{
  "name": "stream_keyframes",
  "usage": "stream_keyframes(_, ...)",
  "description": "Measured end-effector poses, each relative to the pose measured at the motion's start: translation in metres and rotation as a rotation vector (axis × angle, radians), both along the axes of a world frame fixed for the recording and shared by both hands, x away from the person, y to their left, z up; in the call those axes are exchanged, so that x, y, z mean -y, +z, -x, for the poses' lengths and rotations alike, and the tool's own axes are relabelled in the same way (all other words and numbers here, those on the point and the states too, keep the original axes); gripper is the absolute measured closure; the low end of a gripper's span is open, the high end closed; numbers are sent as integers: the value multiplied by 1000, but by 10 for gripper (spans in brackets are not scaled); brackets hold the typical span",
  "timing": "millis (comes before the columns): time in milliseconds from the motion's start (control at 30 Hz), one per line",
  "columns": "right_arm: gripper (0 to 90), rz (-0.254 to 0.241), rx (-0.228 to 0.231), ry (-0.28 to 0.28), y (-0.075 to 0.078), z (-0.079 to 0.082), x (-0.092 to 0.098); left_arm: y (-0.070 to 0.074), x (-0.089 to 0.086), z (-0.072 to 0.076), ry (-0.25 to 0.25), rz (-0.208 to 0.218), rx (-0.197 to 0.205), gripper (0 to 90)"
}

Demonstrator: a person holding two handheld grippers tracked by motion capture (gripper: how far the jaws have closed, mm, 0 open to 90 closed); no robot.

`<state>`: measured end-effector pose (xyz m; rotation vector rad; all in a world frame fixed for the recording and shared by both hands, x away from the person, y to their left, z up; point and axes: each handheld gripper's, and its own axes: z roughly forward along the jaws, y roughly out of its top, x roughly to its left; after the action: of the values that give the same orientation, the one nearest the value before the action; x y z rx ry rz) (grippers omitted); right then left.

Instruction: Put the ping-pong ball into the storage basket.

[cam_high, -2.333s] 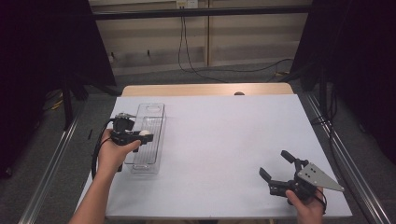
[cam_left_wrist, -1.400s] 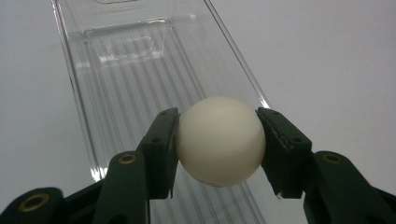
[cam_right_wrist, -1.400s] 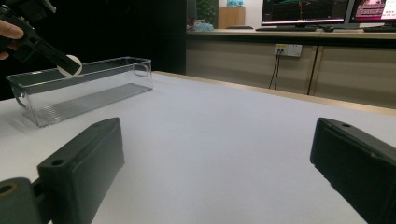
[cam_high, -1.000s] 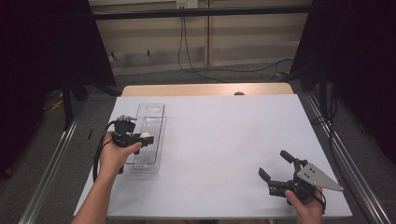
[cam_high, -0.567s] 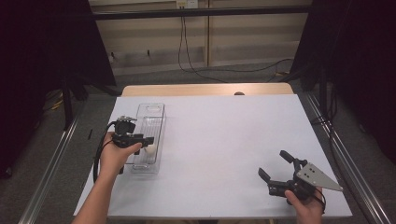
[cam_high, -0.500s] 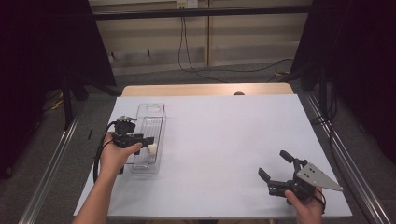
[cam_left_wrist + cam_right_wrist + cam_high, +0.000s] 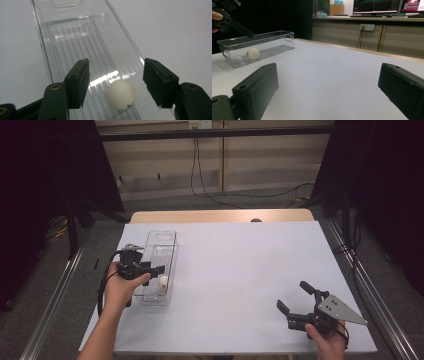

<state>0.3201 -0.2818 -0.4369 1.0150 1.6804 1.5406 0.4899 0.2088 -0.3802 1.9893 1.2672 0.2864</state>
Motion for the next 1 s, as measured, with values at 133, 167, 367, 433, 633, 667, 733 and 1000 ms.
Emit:
stream_keyframes(133,24,1,5,-6,0,0,-1,-1,-5,3,-7,0,14,325)
stream_keyframes(167,24,0,4,-7,0,-1,-1,-2,-5,5,-3,15,19,316)
stream_keyframes(367,24,8,4,7,0,-3,-2,-1,-9,12,-16,46,60,262)
stream_keyframes(433,23,3,1,-2,0,-2,-2,0,-9,14,-6,67,79,245)
stream_keyframes(633,23,-3,7,-6,1,-1,0,1,-11,20,-44,99,130,193)
stream_keyframes(667,24,1,9,2,1,-1,0,1,-11,21,-46,111,138,183)
stream_keyframes(733,24,4,6,2,1,-1,0,1,-11,23,-50,128,157,163)
stream_keyframes(1000,24,3,7,-4,1,-1,0,1,-12,30,-70,170,230,124)
